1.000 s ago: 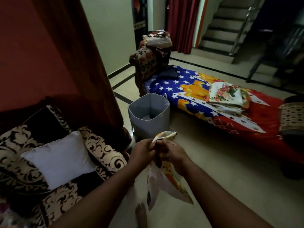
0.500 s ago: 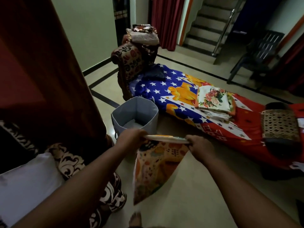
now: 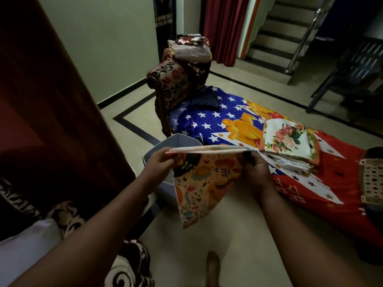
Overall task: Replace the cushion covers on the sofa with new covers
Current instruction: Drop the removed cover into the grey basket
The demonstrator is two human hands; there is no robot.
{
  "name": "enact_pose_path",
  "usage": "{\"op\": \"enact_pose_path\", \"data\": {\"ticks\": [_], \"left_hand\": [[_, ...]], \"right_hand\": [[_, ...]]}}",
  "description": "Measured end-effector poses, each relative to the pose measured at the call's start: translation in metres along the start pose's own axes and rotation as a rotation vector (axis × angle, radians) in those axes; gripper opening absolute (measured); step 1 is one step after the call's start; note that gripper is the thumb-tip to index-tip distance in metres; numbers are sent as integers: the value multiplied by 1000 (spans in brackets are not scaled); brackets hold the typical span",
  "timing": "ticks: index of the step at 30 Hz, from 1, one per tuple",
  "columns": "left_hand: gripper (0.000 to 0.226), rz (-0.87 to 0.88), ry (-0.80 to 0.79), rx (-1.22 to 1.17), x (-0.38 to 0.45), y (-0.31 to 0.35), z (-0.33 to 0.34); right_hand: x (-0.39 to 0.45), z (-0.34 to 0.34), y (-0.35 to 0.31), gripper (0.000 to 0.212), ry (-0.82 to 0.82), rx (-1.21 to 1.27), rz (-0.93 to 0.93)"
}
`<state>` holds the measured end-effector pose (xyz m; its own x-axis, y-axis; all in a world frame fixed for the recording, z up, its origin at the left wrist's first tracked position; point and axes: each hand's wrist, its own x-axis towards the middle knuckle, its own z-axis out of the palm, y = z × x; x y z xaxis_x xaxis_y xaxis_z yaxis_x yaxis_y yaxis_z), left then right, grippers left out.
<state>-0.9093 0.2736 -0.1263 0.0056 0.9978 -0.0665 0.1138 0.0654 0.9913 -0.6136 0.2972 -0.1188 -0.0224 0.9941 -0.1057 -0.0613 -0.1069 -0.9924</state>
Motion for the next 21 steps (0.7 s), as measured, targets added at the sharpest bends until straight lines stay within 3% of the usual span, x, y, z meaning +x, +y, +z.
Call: {"op": "enact_pose_path", "data": {"ticks": [2, 3, 6, 9, 12, 14, 17, 21], "left_hand": [[21, 23, 23, -144, 23, 23, 12], [26, 28, 31, -203, 35, 33, 19], [43, 17, 128, -323, 74, 59, 37], [43, 20, 307, -410, 108, 74, 40], [57, 65, 404, -310, 130, 65, 19], [83, -1, 443, -237, 131, 36, 4], [106, -218, 362, -251, 134, -49, -7], [107, -615, 196, -346, 143, -144, 11]], "right_hand": [[32, -10, -1, 55, -82, 177, -18], [47, -11, 1, 57, -142, 160, -7], [78, -2, 22, 37, -401, -78, 165], [94, 10, 52, 29, -587, -215, 303], [120, 28, 55, 42, -500, -76, 425], [139, 44, 46, 40, -466, 51, 462], [179, 63, 35, 39, -400, 116, 479], [222, 82, 21, 28, -417, 42, 576]]}}
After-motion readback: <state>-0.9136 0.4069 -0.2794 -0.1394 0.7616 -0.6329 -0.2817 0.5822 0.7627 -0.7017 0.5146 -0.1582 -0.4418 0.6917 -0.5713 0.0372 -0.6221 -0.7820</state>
